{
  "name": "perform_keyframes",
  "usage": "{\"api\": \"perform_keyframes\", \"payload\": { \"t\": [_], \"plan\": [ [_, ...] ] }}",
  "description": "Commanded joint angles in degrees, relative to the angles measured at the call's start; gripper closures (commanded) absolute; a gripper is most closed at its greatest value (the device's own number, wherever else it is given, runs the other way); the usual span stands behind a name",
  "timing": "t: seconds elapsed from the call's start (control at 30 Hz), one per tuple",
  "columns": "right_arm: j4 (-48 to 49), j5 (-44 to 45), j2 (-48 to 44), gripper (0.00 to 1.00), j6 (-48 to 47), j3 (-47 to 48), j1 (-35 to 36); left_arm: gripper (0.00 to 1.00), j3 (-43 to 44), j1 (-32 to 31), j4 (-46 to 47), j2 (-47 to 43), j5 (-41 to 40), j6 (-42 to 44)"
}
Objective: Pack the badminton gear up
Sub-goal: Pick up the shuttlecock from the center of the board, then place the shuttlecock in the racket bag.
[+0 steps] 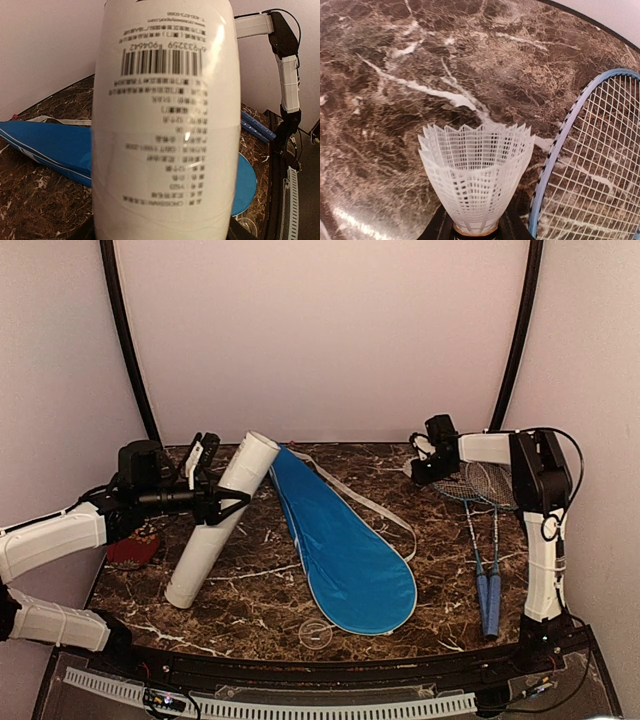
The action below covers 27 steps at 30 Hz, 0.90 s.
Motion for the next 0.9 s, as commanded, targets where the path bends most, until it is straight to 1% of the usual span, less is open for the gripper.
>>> {"api": "perform_keyframes", "payload": {
  "t": [0.0, 0.13, 0.23, 0.37, 0.43, 0.6, 0.77, 0.87],
  "plan": [
    [0.95, -5.23, -11.63, 0.74, 2.08, -5.18, 1.21, 0.37, 2.07, 0.4, 1.16, -1.39, 1.42, 0.8],
    [1.92, -8.75, -21.85, 0.74, 2.76, -14.75, 5.53, 0.36, 2.07, 0.4, 0.93, -2.13, 1.63, 1.16],
    [2.01, -11.67, -29.8, 0.73, 1.67, -21.94, 11.18, 0.36, 1.97, 0.46, 0.78, -2.73, 1.71, 1.38],
    [1.89, -12.36, -35.95, 0.73, 3.78, -29.33, 19.25, 0.36, 1.88, 0.45, 0.81, -3.24, 1.85, 1.51],
    [1.92, -12.16, -37.36, 0.73, 5.24, -33.44, 22.9, 0.36, 1.9, 0.39, 0.6, -3.32, 1.85, 1.57],
    [3.39, -10.71, -39.4, 0.73, 8.98, -39.45, 29.66, 0.36, 1.76, 0.42, 0.55, -3.77, 1.68, 1.77],
    [6.79, -11.08, -39.36, 0.73, 12.37, -43.77, 33.78, 0.36, 1.71, 0.41, 0.03, -3.82, 1.65, 2.63],
    [6.34, -12.05, -39.48, 0.73, 14.14, -44.42, 34.98, 0.36, 1.89, 0.44, -1.21, -3.52, 1.88, 4.03]
  ]
}}
